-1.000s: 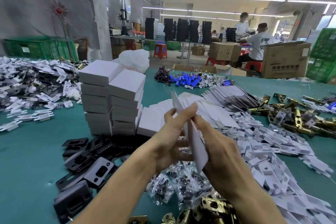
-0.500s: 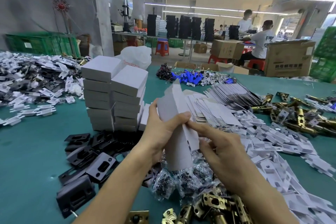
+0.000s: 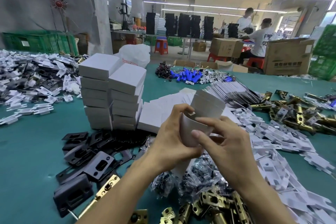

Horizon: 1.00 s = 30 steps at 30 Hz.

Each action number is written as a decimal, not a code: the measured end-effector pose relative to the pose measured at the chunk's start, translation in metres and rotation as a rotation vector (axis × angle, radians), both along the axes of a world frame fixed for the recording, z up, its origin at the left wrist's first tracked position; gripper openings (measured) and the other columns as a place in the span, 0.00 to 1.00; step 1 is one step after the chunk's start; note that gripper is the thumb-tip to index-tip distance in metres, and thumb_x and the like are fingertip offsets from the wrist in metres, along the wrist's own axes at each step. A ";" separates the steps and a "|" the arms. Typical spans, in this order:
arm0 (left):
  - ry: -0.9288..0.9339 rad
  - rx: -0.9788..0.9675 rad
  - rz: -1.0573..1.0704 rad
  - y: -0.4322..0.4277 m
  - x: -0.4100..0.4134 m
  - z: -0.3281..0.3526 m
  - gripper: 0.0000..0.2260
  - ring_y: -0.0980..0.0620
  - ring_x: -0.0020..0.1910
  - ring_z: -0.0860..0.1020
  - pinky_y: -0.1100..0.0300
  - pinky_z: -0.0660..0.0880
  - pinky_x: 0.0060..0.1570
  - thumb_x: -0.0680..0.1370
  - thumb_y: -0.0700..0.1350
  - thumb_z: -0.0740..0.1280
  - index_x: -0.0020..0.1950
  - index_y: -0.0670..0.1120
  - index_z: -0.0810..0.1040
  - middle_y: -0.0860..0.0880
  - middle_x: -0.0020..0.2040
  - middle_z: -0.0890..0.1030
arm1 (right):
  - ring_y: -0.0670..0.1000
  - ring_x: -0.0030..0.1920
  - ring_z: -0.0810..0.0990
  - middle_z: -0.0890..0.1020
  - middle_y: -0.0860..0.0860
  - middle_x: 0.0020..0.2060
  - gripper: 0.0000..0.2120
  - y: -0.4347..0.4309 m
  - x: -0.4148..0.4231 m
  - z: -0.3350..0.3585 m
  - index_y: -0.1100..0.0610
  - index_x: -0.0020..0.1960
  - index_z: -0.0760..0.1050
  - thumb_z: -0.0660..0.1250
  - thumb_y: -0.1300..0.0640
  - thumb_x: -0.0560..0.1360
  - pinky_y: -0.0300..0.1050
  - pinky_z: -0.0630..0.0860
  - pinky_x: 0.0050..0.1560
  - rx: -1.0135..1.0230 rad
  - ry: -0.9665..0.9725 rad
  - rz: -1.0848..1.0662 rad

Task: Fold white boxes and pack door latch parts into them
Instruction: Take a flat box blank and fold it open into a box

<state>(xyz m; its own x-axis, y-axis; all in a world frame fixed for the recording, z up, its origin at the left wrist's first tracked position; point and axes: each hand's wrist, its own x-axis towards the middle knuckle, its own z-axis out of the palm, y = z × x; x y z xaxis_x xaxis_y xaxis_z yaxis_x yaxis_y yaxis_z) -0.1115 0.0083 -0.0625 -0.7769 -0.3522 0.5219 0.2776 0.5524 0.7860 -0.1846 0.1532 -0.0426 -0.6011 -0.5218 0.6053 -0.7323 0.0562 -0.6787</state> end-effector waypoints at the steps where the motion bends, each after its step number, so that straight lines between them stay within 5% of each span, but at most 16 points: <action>1: -0.002 -0.023 0.003 0.000 0.000 -0.001 0.33 0.48 0.43 0.79 0.44 0.78 0.42 0.65 0.40 0.79 0.60 0.60 0.66 0.50 0.49 0.78 | 0.45 0.47 0.82 0.80 0.44 0.45 0.12 0.000 0.000 -0.001 0.46 0.54 0.83 0.76 0.55 0.72 0.49 0.82 0.42 0.012 -0.012 -0.005; 6: 0.000 -0.058 0.013 -0.005 0.000 -0.004 0.31 0.49 0.38 0.76 0.47 0.77 0.36 0.65 0.40 0.79 0.58 0.61 0.67 0.52 0.44 0.77 | 0.43 0.48 0.81 0.80 0.45 0.46 0.07 -0.001 -0.001 -0.003 0.41 0.51 0.82 0.70 0.48 0.74 0.48 0.81 0.44 0.067 -0.041 0.042; 8: -0.001 -0.067 0.001 -0.006 0.000 -0.005 0.30 0.56 0.35 0.75 0.54 0.76 0.33 0.66 0.42 0.79 0.57 0.62 0.67 0.57 0.43 0.77 | 0.43 0.47 0.81 0.79 0.47 0.46 0.09 0.000 0.001 0.002 0.35 0.50 0.79 0.64 0.41 0.72 0.44 0.81 0.44 0.049 -0.032 0.045; 11: -0.006 -0.090 -0.011 -0.004 -0.001 -0.006 0.29 0.60 0.35 0.75 0.67 0.72 0.34 0.66 0.46 0.77 0.57 0.65 0.65 0.62 0.44 0.76 | 0.45 0.48 0.82 0.81 0.45 0.46 0.10 0.004 0.000 0.009 0.39 0.53 0.79 0.64 0.43 0.73 0.38 0.80 0.43 -0.113 -0.046 0.051; 15: -0.021 -0.103 -0.010 -0.003 -0.001 -0.007 0.31 0.57 0.39 0.77 0.63 0.75 0.36 0.66 0.50 0.77 0.60 0.67 0.63 0.58 0.47 0.77 | 0.47 0.46 0.83 0.83 0.47 0.45 0.07 0.004 0.002 0.015 0.47 0.51 0.76 0.66 0.45 0.76 0.37 0.78 0.44 -0.329 -0.210 0.114; 20: -0.013 -0.153 -0.022 0.001 -0.001 -0.006 0.40 0.54 0.44 0.81 0.54 0.80 0.42 0.67 0.50 0.77 0.68 0.64 0.54 0.61 0.54 0.76 | 0.48 0.44 0.84 0.86 0.49 0.43 0.08 0.007 0.005 0.020 0.52 0.41 0.82 0.71 0.48 0.69 0.45 0.79 0.49 -0.228 -0.338 0.138; 24: -0.038 -0.150 -0.022 0.002 -0.001 -0.007 0.42 0.60 0.36 0.77 0.68 0.71 0.32 0.66 0.49 0.75 0.70 0.64 0.53 0.66 0.46 0.73 | 0.48 0.54 0.84 0.85 0.45 0.51 0.07 0.007 0.006 0.017 0.52 0.38 0.81 0.76 0.62 0.70 0.57 0.78 0.57 -0.141 -0.468 0.184; 27: -0.075 -0.114 0.003 0.001 0.001 -0.006 0.42 0.59 0.33 0.75 0.67 0.70 0.30 0.62 0.53 0.73 0.70 0.68 0.54 0.56 0.44 0.73 | 0.43 0.54 0.83 0.85 0.42 0.48 0.11 0.004 0.012 0.016 0.48 0.43 0.83 0.75 0.64 0.70 0.48 0.80 0.52 -0.110 -0.390 0.145; 30: -0.104 -0.121 -0.001 0.002 0.002 -0.005 0.43 0.54 0.39 0.78 0.54 0.79 0.34 0.62 0.52 0.72 0.72 0.68 0.55 0.52 0.50 0.77 | 0.44 0.50 0.85 0.86 0.44 0.45 0.11 0.003 0.012 0.015 0.49 0.47 0.83 0.75 0.64 0.71 0.43 0.80 0.49 -0.146 -0.356 0.117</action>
<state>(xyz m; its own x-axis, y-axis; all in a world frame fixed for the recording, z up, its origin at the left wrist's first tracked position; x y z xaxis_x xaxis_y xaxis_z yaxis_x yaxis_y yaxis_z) -0.1099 0.0102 -0.0675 -0.8290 -0.2910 0.4775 0.1987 0.6448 0.7380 -0.1722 0.1565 -0.0279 -0.7281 -0.5230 0.4431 -0.4457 -0.1299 -0.8857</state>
